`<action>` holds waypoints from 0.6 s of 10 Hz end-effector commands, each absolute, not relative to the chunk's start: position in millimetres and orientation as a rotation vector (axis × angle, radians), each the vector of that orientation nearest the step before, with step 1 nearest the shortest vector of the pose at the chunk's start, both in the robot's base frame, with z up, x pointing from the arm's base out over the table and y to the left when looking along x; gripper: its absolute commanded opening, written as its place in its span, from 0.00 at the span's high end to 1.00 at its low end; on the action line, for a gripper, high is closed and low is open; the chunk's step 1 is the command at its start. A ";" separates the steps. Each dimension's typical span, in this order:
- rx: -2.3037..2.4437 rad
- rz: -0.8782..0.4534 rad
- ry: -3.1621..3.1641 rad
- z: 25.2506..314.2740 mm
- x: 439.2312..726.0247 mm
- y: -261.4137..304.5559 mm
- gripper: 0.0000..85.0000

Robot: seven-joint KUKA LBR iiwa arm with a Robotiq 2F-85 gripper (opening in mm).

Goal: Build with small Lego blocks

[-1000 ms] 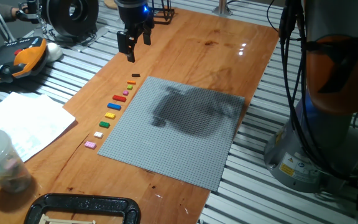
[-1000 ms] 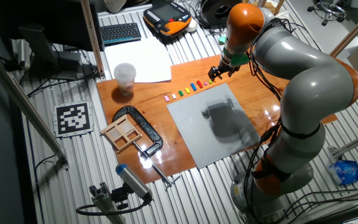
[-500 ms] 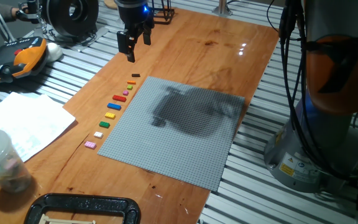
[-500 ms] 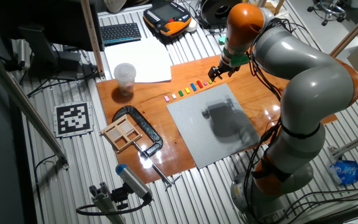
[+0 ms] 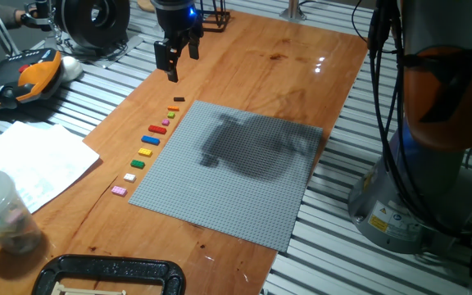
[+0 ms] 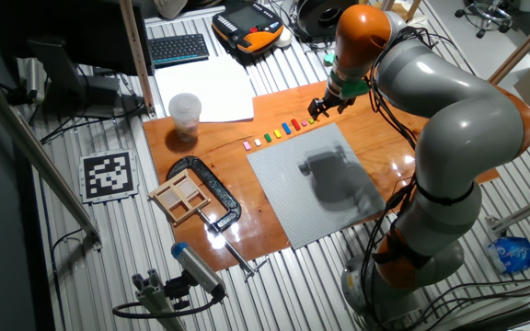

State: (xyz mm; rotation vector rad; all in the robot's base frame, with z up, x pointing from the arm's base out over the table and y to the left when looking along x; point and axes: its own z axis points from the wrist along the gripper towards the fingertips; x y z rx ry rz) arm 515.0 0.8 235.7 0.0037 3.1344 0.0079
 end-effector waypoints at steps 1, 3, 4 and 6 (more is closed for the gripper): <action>0.424 0.103 3.014 236.6 515.0 0.8 0.60; 0.427 0.099 3.015 237.0 515.1 0.9 0.60; 0.424 0.093 3.018 239.1 515.2 0.5 0.60; 0.387 0.021 3.011 244.7 515.3 -0.9 0.60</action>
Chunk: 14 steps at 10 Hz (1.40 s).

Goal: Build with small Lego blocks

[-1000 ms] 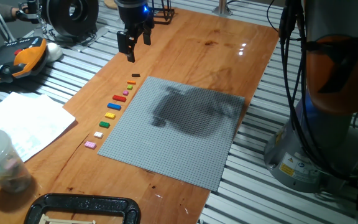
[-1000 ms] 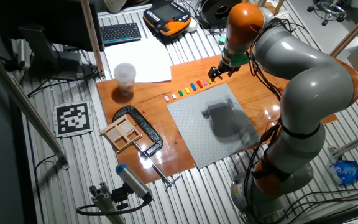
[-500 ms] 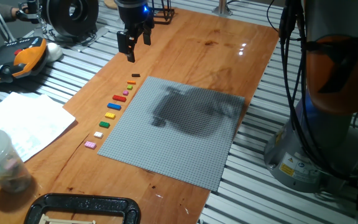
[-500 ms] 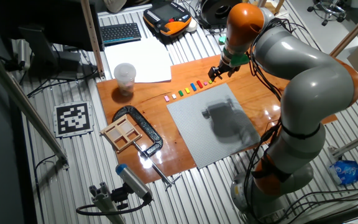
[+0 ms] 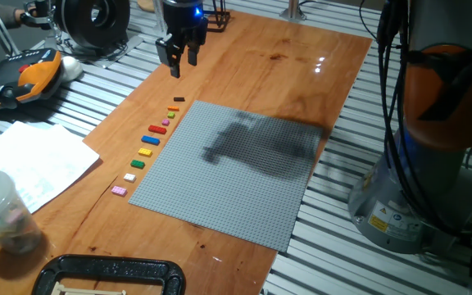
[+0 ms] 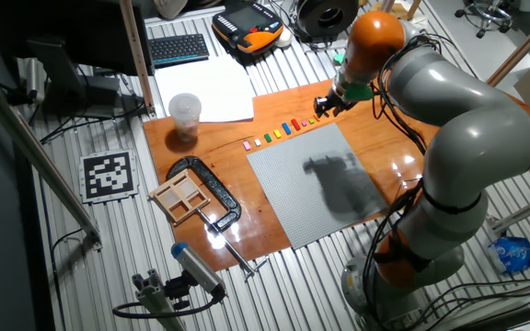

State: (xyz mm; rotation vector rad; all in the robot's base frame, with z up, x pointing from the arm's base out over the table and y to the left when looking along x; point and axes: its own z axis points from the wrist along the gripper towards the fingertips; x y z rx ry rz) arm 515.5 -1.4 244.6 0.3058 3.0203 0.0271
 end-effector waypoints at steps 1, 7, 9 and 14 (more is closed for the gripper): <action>0.367 0.000 3.009 244.3 516.5 -2.8 0.60; 0.311 0.002 3.069 247.7 532.6 -22.9 0.60; 0.283 0.003 3.073 246.6 541.7 -29.5 0.60; 0.222 -0.018 3.086 252.7 572.5 -50.2 0.60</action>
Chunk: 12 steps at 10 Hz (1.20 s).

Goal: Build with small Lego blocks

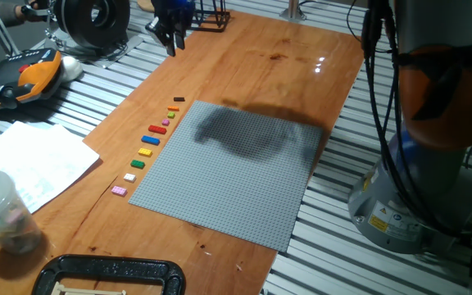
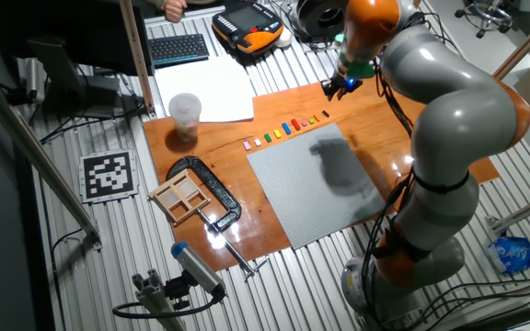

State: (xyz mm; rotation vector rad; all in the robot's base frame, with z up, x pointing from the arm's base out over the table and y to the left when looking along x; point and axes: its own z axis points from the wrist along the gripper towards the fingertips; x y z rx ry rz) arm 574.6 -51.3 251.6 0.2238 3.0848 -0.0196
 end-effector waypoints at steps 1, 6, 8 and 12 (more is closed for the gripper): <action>0.226 -0.025 3.081 250.8 577.5 -53.2 0.60; 0.247 -0.073 3.070 253.1 590.2 -52.2 0.60; 0.253 -0.065 3.079 255.5 593.3 -50.1 0.60; 0.249 -0.102 3.073 260.1 598.7 -46.9 0.60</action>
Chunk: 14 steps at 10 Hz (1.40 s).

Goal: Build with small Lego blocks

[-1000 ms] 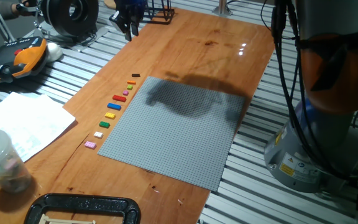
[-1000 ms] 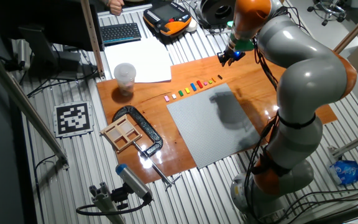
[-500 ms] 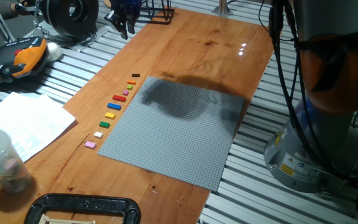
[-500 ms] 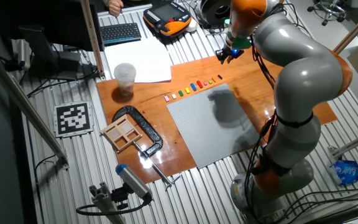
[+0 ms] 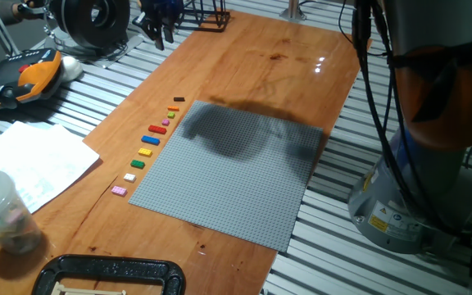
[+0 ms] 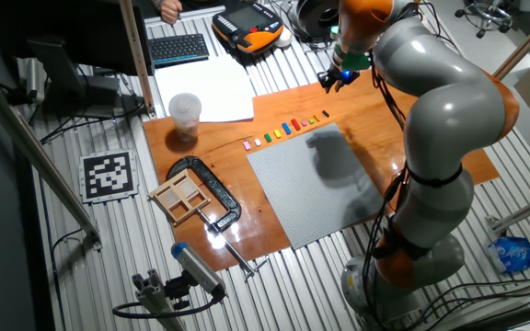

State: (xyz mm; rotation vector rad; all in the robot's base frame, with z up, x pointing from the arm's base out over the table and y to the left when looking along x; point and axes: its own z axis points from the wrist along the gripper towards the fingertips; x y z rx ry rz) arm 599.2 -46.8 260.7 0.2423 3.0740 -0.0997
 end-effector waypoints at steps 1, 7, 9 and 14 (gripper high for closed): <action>0.218 -0.090 3.069 262.0 599.6 -46.4 0.80; 0.181 -0.046 3.091 262.0 599.6 -46.4 0.80; 0.145 -0.016 3.071 262.0 599.6 -46.4 0.80; 0.077 -0.124 3.036 248.7 605.9 -53.3 0.80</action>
